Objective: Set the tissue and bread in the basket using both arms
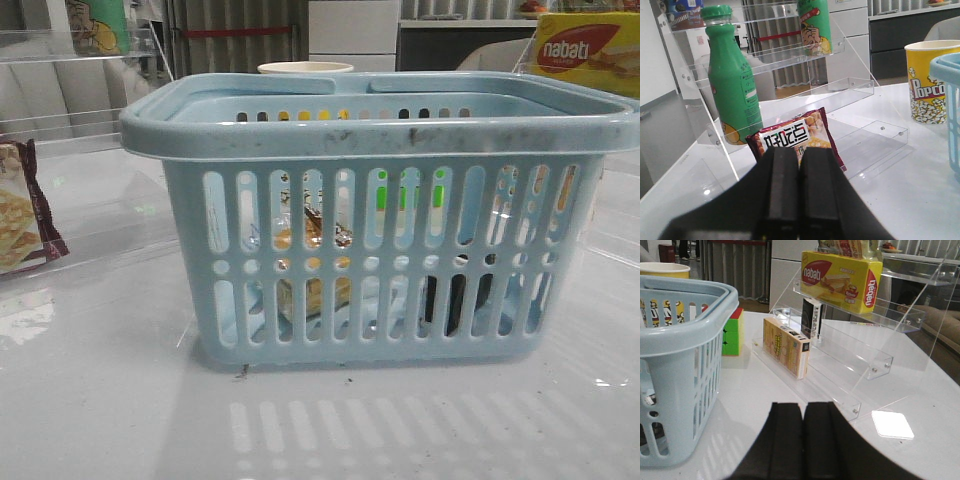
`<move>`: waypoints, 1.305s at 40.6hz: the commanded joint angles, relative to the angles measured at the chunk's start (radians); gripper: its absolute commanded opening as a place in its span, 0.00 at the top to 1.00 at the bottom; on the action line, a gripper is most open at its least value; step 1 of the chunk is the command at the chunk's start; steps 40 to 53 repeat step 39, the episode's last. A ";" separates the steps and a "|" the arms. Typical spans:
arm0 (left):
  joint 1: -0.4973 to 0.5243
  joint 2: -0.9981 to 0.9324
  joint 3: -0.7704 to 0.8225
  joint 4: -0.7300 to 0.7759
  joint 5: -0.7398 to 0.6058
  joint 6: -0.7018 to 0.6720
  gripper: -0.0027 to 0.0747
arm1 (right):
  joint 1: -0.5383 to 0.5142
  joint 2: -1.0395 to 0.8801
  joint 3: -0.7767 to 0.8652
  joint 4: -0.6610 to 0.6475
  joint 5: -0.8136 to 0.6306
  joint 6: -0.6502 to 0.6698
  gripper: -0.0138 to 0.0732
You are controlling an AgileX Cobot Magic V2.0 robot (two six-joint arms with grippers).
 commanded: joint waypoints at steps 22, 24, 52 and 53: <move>0.002 -0.017 -0.002 -0.005 -0.086 -0.009 0.85 | -0.022 -0.018 0.001 0.004 -0.120 -0.010 0.78; 0.002 -0.017 -0.002 -0.005 -0.086 -0.009 0.85 | -0.022 -0.018 0.001 0.004 -0.120 -0.010 0.78; 0.002 -0.017 -0.002 -0.005 -0.086 -0.009 0.85 | -0.022 -0.018 0.001 0.004 -0.119 -0.010 0.78; 0.002 -0.017 -0.002 -0.005 -0.086 -0.009 0.85 | -0.022 -0.018 0.001 0.004 -0.119 -0.010 0.78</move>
